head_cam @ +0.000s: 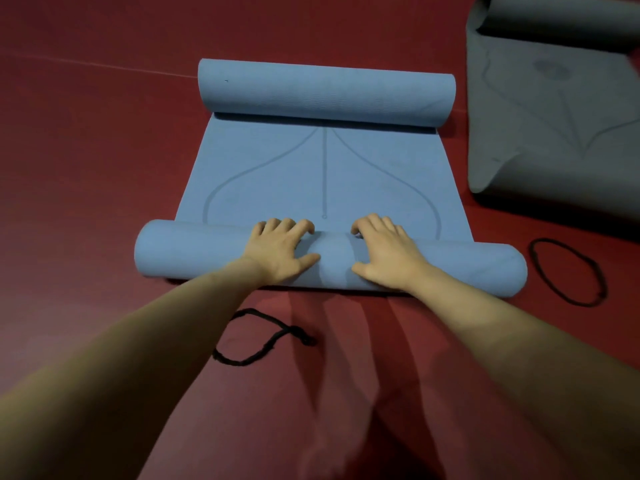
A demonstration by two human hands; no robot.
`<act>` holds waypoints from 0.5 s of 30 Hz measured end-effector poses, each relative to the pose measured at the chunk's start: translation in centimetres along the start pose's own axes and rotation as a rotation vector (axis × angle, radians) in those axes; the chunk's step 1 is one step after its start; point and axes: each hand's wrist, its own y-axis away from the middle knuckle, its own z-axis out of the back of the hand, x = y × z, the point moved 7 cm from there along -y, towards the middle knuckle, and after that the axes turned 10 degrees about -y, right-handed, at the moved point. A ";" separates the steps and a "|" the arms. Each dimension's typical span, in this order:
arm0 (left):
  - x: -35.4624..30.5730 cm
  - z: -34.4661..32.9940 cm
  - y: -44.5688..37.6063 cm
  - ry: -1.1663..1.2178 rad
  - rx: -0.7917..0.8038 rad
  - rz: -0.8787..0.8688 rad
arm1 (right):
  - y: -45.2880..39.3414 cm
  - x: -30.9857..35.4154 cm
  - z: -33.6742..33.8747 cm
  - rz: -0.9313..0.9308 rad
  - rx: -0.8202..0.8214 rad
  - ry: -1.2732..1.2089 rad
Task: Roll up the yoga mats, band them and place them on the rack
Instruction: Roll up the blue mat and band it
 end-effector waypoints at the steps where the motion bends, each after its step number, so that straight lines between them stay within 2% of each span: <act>1: 0.1 0.0 -0.5 -0.028 -0.011 0.053 | -0.1 0.1 -0.1 0.022 -0.001 0.028; 5: -0.3 1.6 -2.3 -0.135 -0.118 0.227 | 0.6 0.7 -1.0 0.082 -0.167 0.206; 7: -1.2 2.3 -3.1 -0.222 -0.142 0.209 | 1.0 0.3 -2.0 0.043 -0.210 0.255; 9: -2.4 3.0 -3.2 -0.274 -0.233 0.108 | 0.7 0.0 -2.6 0.022 -0.217 0.274; 12: -2.9 3.2 -1.8 -0.203 -0.429 0.042 | -0.8 -0.4 -2.3 -0.032 -0.223 0.250; 15: -1.7 1.8 -0.9 0.015 -0.421 0.114 | -2.3 -0.8 -2.0 -0.064 -0.237 0.271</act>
